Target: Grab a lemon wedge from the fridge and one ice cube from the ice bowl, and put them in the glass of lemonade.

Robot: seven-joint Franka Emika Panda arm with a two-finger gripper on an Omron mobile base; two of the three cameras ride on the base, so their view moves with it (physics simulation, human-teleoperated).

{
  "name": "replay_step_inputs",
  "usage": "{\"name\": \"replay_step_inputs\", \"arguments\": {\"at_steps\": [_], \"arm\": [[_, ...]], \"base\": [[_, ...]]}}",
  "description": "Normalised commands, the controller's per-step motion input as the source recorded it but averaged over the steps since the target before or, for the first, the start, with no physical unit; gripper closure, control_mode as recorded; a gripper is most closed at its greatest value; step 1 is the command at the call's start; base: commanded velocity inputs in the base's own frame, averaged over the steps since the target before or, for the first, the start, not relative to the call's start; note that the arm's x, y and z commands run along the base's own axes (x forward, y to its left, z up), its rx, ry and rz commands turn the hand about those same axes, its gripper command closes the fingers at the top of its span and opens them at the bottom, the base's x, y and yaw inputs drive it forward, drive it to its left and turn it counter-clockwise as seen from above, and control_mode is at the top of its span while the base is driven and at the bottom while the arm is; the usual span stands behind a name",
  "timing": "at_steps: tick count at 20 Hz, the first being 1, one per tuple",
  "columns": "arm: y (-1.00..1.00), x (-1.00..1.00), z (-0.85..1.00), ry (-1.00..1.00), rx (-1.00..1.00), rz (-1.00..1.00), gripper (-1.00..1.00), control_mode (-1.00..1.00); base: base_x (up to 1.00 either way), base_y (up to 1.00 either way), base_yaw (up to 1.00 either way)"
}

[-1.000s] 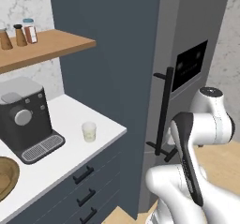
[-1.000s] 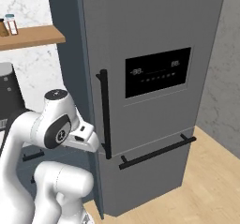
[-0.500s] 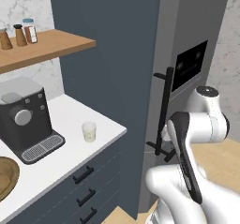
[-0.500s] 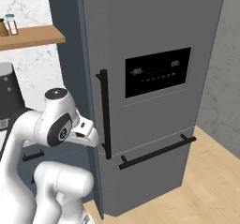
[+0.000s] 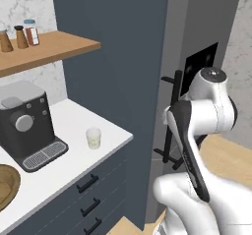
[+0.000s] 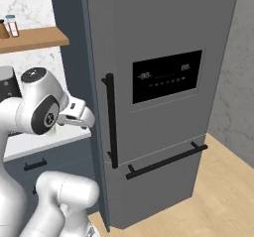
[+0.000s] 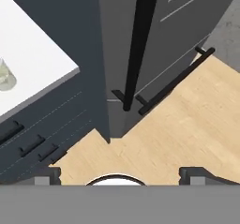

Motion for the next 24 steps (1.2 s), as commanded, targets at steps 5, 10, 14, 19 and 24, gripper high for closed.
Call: {"name": "replay_step_inputs", "arguments": {"at_steps": [5, 10, 14, 19, 24], "arm": [[-0.36, 0.08, 0.55, -0.21, 0.11, 0.05, -1.0, -1.0], [-0.17, 0.8, -0.05, -0.13, 0.12, 0.16, -1.0, -1.0], [-0.32, 0.88, -0.38, -0.17, 0.17, 0.19, -1.0, -1.0], [-0.38, 0.76, -0.64, -0.14, 0.09, 0.15, -1.0, -1.0], [-0.34, 0.61, -0.48, -0.02, 0.01, 0.17, -1.0, -1.0]], "base": [[0.0, 0.0, 0.0], [0.0, 0.0, 0.0], [0.0, 0.0, 0.0], [0.0, 0.0, 0.0], [0.0, 0.0, 0.0]]}}
